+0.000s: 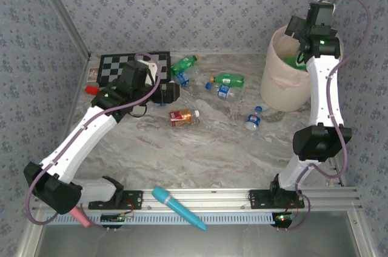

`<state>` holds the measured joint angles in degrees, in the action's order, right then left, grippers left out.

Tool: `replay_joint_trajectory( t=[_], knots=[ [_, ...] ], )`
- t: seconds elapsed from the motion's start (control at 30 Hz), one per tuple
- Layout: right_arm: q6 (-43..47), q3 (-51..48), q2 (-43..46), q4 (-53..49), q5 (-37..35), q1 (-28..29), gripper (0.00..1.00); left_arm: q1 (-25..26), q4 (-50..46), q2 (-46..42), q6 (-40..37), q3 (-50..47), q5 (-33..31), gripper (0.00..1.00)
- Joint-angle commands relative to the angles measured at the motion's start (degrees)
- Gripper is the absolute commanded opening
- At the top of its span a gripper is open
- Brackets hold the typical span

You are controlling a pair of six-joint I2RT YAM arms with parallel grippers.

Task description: Put the plastic bottles in the bin

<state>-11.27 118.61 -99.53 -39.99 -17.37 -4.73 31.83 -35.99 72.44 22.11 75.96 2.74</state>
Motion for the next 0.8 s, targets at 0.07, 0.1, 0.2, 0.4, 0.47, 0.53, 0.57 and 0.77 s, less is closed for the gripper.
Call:
replay_joint_trajectory(
  t=[0.07, 0.1, 0.2, 0.4, 0.47, 0.53, 0.57, 0.77],
  knots=[
    [1.2, 0.7, 3.9, -2.4, -0.3, 1.2, 1.00, -0.6, 0.2, 1.0, -0.6, 0.9, 0.2, 1.00],
    [1.2, 0.4, 4.5, -2.8, -0.4, 1.5, 1.00, -0.5, 0.2, 1.2, -0.5, 0.8, 0.2, 1.00],
    [1.4, -1.4, 6.8, -3.5, -0.7, 2.8, 1.00, -0.6, 0.4, 1.5, -0.4, 0.3, 0.1, 1.00],
    [3.2, -8.1, 13.6, -4.5, -2.0, 7.7, 1.00, -0.7, 0.9, 1.5, -0.6, -0.8, 0.8, 1.00],
    [4.2, -10.8, 15.8, -5.0, -3.9, 10.7, 1.00, -0.7, 1.0, 1.3, -0.4, -1.5, 0.9, 1.00],
    [4.7, -13.2, 17.6, -6.8, -4.9, 14.0, 1.00, -0.8, 1.2, 1.0, -0.1, -2.3, 1.3, 1.00],
    [4.6, -14.4, 18.2, -7.5, -5.1, 15.4, 1.00, -0.8, 1.4, 0.9, 0.1, -2.7, 1.6, 1.00],
    [2.1, -20.7, 20.2, -14.1, -7.8, 23.8, 1.00, -1.0, 1.9, 0.1, 0.0, -4.2, 3.0, 1.00]
  ],
)
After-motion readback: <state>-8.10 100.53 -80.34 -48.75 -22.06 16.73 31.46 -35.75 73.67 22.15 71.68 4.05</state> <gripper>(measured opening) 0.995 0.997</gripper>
